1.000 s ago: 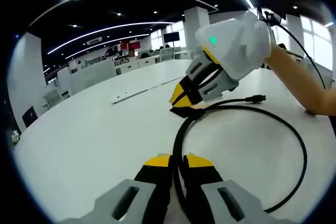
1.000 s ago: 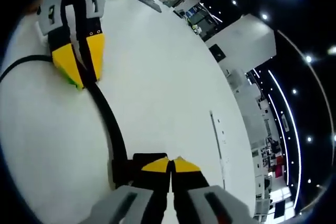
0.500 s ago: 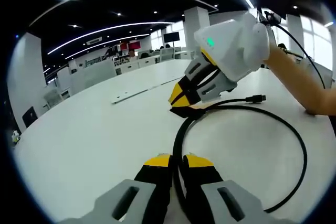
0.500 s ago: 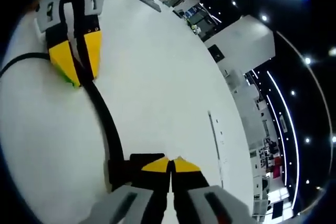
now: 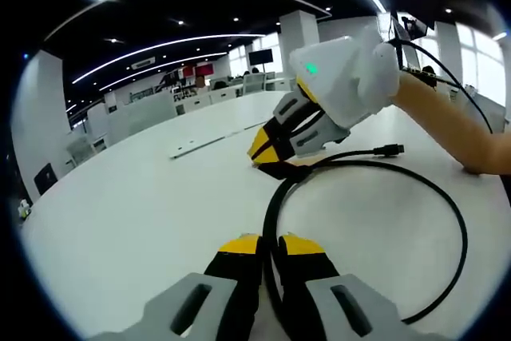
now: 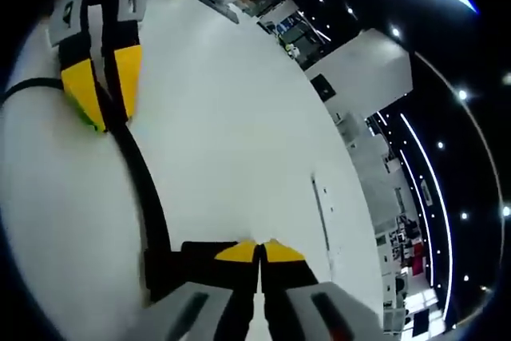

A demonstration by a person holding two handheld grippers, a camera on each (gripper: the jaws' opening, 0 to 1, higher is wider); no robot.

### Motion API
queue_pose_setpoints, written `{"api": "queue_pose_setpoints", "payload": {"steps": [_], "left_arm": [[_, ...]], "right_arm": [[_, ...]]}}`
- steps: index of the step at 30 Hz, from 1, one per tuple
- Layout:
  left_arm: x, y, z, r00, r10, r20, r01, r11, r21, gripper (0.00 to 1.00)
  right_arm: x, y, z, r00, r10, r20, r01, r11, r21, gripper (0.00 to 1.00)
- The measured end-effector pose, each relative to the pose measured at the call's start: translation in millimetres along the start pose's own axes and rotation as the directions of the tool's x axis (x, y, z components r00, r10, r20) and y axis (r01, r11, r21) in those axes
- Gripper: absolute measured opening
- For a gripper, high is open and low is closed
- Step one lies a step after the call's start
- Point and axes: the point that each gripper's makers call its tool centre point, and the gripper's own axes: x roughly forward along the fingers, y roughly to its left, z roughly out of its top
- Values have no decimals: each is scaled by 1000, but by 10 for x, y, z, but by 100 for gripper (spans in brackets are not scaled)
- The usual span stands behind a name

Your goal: Find the charging cable on the desk, coil it up and secure with Velcro.

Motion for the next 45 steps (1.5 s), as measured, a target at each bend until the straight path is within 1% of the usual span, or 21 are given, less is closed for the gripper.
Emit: {"api": "queue_pose_setpoints", "payload": {"steps": [1,2,4,5,9,10,11,13,15,17,19,22,27,29,36,40,43,45], "left_arm": [[0,3,0,1000,0,0,0,1000,1,9],[-1,-3,0,1000,0,0,0,1000,2,9],[-3,-31,-5,1000,-1,1,1,1000,5,9],[-4,-43,-7,1000,0,1,0,1000,5,9],[-4,-49,-9,1000,0,1,0,1000,4,9],[-5,-59,-11,1000,1,1,-1,1000,4,9],[-6,-67,-13,1000,1,1,-1,1000,3,9],[-9,-99,-19,1000,1,1,-1,1000,3,9],[-10,-93,-18,1000,1,1,-1,1000,3,9],[-9,-82,-17,1000,1,1,-1,1000,2,9],[-6,-32,-7,1000,0,2,0,1000,4,9],[-5,-7,-1,1000,-1,4,1,1000,6,9],[-2,34,10,1000,0,4,0,1000,11,9],[-1,51,14,1000,0,5,0,1000,9,9],[2,74,24,1000,0,7,0,1000,8,9],[5,100,31,1000,0,7,0,1000,8,9],[5,108,33,1000,0,7,0,1000,9,9],[2,66,25,1000,1,7,-1,1000,11,9]], "right_arm": [[-15,-6,-12,1000,2,-10,-2,1000,-6,4],[-69,6,-29,999,22,-30,-23,999,-30,5],[-144,17,30,999,43,-6,-44,999,-4,6],[-174,26,82,998,54,20,-54,998,33,6],[-224,70,179,995,82,59,-86,993,82,10],[-205,83,172,996,82,45,-84,995,56,11],[-191,69,135,998,69,17,-69,997,25,10],[-152,92,90,997,72,-5,-72,997,10,10],[-154,139,81,995,97,6,-98,994,42,7],[-172,148,80,994,106,14,-107,991,77,4],[-190,178,100,992,123,24,-125,989,85,3],[-205,198,108,991,134,25,-136,987,80,3],[-261,256,127,984,177,35,-179,982,64,3],[-282,289,152,978,200,53,-203,977,59,3],[-258,281,141,976,211,56,-213,977,27,3],[-316,316,113,971,236,46,-237,972,-6,3],[-346,344,106,967,250,47,-247,967,-58,3],[-377,353,97,965,259,44,-255,965,-68,3]]}}
